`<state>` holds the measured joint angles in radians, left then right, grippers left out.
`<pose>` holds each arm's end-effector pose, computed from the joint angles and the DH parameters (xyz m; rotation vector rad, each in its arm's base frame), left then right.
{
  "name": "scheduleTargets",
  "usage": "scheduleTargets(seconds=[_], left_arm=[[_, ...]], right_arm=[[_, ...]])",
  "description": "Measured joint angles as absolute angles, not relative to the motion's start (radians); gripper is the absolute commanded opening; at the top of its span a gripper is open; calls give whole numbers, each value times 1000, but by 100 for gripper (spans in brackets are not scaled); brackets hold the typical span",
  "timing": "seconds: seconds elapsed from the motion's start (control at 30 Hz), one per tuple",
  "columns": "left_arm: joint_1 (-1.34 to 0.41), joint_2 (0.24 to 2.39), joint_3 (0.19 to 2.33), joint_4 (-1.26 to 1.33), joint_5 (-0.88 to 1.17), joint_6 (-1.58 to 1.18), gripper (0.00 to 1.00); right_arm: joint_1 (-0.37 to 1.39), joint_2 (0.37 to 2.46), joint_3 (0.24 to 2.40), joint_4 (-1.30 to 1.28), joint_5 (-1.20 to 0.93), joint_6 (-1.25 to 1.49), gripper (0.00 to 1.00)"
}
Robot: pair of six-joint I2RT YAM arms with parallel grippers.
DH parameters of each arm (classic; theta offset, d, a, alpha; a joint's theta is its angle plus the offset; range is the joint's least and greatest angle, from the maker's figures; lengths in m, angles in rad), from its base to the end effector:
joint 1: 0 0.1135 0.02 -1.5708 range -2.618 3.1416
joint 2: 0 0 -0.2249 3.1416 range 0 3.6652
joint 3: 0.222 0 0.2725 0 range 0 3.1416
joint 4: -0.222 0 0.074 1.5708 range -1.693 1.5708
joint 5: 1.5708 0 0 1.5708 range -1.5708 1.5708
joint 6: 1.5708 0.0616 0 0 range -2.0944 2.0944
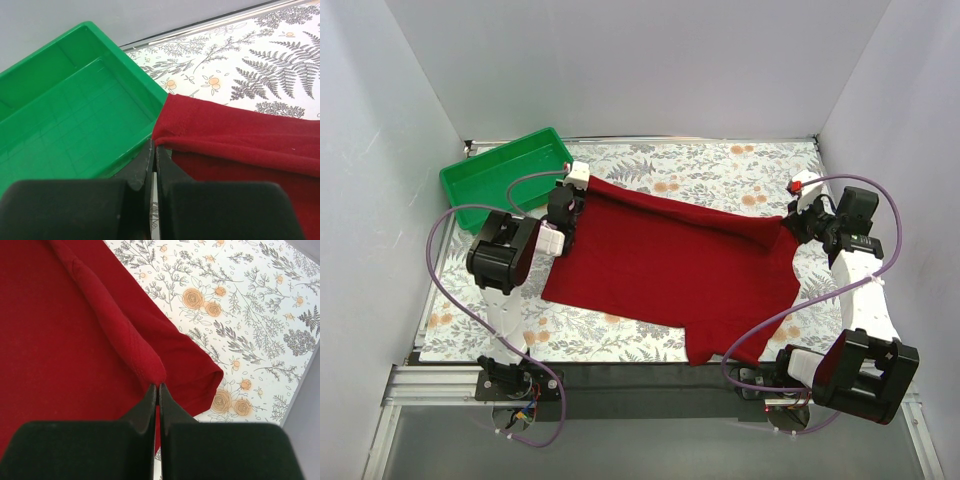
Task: Fold and stack the t-shirts
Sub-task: Fold the tshirt
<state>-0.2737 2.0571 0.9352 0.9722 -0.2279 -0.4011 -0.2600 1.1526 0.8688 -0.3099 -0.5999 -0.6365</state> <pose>0.4149 -0.1020 0.0789 -0.2782 1.7035 -0.3038 0.3028 -0.0446 0.2323 -0.7060 1.9269 0.0979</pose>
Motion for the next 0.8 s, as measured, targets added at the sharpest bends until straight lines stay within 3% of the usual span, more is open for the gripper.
scheduleTargets(seconds=[0.23, 0.37, 0.5, 0.8], left_arm=[[-274, 2023, 921, 961, -228, -417, 5], [-274, 1975, 885, 933, -229, -439, 27], [-271, 1913, 828, 917, -234, -460, 40], [-270, 1796, 807, 813, -226, -509, 50]], right_arm=[[-260, 1153, 853, -313, -630, -636, 1], [-260, 1154, 822, -316, -656, -635, 1], [-260, 1162, 801, -322, -672, -633, 1], [-261, 1169, 790, -327, -698, -636, 1]])
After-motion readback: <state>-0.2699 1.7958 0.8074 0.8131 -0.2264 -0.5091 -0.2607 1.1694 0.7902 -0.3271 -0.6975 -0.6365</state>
